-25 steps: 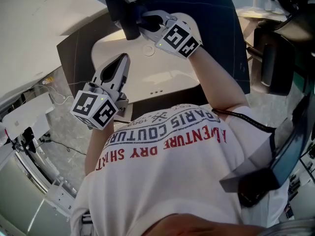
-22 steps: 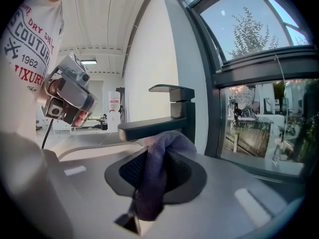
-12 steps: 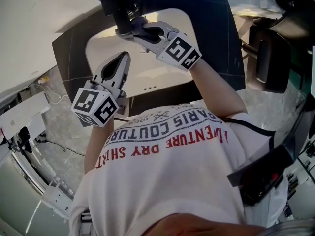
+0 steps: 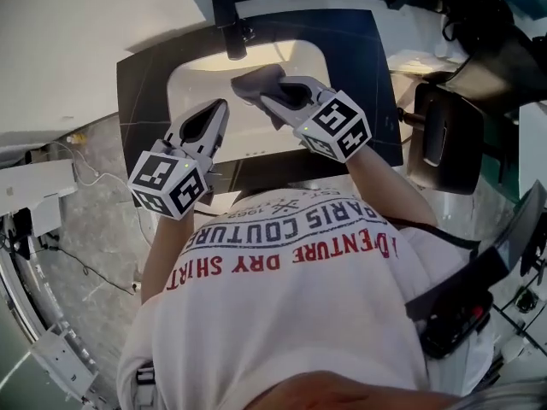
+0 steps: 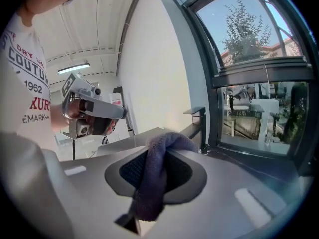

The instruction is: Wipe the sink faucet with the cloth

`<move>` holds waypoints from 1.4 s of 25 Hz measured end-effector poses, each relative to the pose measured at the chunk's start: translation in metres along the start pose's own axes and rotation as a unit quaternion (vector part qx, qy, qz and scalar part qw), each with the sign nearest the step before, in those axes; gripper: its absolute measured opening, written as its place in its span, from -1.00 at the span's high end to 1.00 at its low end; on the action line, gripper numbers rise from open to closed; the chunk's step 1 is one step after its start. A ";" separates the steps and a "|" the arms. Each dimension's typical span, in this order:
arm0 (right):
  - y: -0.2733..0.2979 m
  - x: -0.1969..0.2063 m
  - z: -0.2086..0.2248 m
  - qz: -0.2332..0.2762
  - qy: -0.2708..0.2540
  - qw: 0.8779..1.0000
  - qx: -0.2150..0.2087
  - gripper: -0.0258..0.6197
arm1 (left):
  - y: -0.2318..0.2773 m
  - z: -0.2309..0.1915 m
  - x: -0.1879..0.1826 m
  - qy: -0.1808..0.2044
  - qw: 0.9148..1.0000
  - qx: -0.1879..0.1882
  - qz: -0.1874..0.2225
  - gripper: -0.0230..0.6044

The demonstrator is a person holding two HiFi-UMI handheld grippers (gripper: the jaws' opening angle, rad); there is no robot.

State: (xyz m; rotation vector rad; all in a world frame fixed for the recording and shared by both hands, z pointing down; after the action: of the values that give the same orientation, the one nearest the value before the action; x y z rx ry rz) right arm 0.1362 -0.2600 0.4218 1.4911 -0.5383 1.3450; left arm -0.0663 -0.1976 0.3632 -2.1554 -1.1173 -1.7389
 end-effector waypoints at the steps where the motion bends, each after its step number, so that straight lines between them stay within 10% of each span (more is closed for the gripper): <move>1: -0.010 -0.006 -0.011 0.002 -0.001 1.000 -0.002 0.71 | -0.011 0.010 -0.002 0.007 1.000 -0.002 0.004 0.92; 18: -0.044 -0.045 -0.087 0.030 -0.028 0.999 -0.011 0.71 | -0.082 0.039 -0.015 0.039 0.998 -0.011 0.044 0.92; 35: 0.184 -0.128 -0.231 0.053 0.017 0.996 0.069 0.71 | -0.238 -0.204 -0.042 0.053 0.997 0.055 0.010 0.92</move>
State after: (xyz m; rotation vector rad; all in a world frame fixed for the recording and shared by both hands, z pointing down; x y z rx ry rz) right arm -0.1608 -0.1660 0.3428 1.5674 -0.5177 1.5140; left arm -0.3762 -0.1583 0.3129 -1.9800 -1.1308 -1.7193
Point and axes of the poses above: the fingertips, and each gripper's own axes: y forward along the fingers, z to its right, x out of its underside, the point moved 10 cm from there along -y, backward along the fingers, and after that the axes turned 3 degrees about x, right-handed, at the moved point
